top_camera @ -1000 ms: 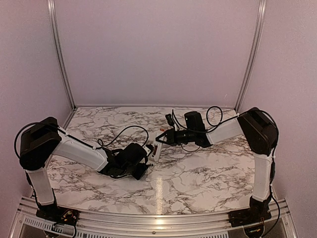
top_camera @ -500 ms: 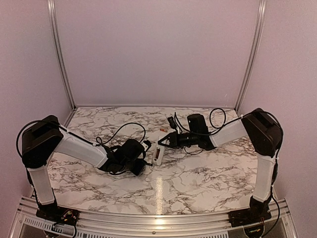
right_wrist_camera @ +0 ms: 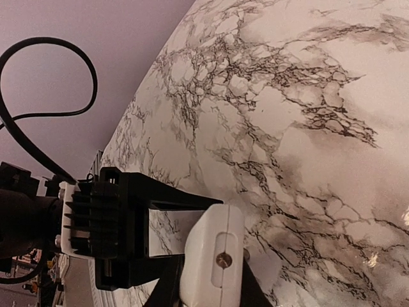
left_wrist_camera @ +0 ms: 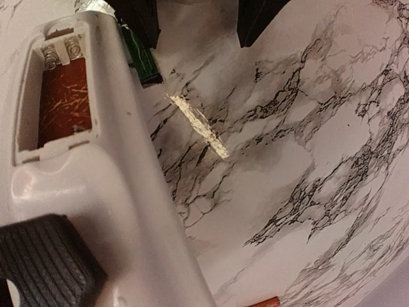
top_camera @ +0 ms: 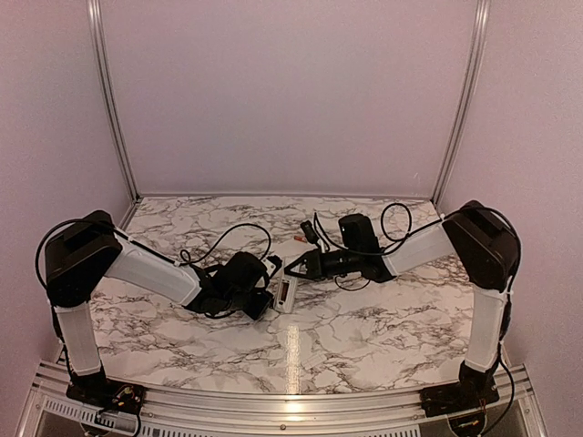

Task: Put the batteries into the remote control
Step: Adjust the battery at the center of the board, then move the battery to the center of the board.

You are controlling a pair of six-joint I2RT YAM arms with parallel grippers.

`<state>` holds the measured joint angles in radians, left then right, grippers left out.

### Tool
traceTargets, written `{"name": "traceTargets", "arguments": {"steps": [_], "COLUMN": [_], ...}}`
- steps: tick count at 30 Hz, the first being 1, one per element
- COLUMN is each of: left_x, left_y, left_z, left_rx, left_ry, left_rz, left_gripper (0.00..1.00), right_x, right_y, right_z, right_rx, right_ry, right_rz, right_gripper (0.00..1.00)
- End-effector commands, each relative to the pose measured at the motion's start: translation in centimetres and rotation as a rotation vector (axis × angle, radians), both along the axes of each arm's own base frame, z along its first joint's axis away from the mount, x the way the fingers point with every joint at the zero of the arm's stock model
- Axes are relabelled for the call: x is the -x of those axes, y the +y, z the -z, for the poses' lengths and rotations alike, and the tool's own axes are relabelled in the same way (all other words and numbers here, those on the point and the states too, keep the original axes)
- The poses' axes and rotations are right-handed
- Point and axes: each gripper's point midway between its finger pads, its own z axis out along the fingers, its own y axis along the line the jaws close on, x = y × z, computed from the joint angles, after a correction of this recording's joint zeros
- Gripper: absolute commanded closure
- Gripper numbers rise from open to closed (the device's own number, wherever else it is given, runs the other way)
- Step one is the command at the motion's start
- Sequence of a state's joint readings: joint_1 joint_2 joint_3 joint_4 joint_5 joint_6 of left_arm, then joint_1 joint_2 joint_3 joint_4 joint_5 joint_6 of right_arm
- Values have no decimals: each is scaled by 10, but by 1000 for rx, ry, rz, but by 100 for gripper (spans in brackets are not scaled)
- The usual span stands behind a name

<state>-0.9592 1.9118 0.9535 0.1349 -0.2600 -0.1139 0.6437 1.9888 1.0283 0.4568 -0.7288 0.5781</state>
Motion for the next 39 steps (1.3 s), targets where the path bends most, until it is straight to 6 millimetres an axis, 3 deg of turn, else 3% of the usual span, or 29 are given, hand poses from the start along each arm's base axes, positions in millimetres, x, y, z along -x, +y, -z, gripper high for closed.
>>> {"name": "traceTargets", "arguments": {"steps": [1,7,13,15,19,23,27,39], "left_x": [1,-4,-18,-16,-3,11,11,11], "left_y": [-7,5,32,32,23,5,-5,-5], "left_z": [7,2,-29,-40,-42,-35,-22,14], "left_rx": [9,23,74,101,151,180,129,-30], "left_ry": [23,30,-11,-11,52,134,183,252], "left_rz": [40,4,-80,-79,-31,40,49,31], "left_gripper": [56,56,53,52,51,51,52,62], "right_x": [17,17,13,10,8,8,10,15], "right_y": [2,-2,-19,-26,-41,-57,-65,-74], "right_z": [19,15,-4,-19,-34,-38,-38,-33], "right_rx": [43,54,24,1,-35,-52,-56,-78], "right_ry": [49,37,18,-4,-7,17,37,83], "right_rz": [-16,-6,27,38,62,91,106,127], "right_gripper": [100,100,100,100,100,100,100,100]}}
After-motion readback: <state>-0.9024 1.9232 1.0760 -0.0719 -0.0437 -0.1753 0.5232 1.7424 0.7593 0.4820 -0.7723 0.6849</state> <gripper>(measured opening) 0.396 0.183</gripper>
